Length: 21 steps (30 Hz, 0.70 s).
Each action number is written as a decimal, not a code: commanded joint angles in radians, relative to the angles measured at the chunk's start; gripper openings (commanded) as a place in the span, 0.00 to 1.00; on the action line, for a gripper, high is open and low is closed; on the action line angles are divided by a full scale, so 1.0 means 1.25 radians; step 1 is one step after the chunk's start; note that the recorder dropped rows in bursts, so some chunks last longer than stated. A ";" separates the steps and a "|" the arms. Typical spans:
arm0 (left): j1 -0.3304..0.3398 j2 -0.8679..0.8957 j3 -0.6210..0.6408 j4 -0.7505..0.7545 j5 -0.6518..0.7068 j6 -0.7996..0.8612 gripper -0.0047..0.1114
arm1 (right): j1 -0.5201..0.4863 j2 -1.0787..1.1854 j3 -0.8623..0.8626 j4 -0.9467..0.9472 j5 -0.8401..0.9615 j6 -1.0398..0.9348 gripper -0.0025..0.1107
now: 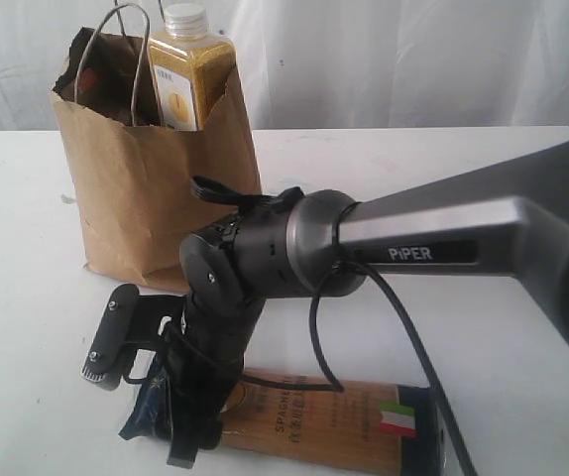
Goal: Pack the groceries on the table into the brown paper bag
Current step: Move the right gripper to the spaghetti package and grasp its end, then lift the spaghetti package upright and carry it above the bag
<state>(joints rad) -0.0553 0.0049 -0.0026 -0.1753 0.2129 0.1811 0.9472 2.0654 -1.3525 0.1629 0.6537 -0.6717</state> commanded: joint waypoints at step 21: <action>0.003 -0.004 0.002 -0.001 -0.002 0.001 0.04 | -0.008 -0.233 -0.017 0.123 0.016 0.039 0.02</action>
<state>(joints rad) -0.0553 0.0049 -0.0026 -0.1753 0.2129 0.1811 0.9382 1.8569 -1.3728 0.2922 0.6812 -0.6330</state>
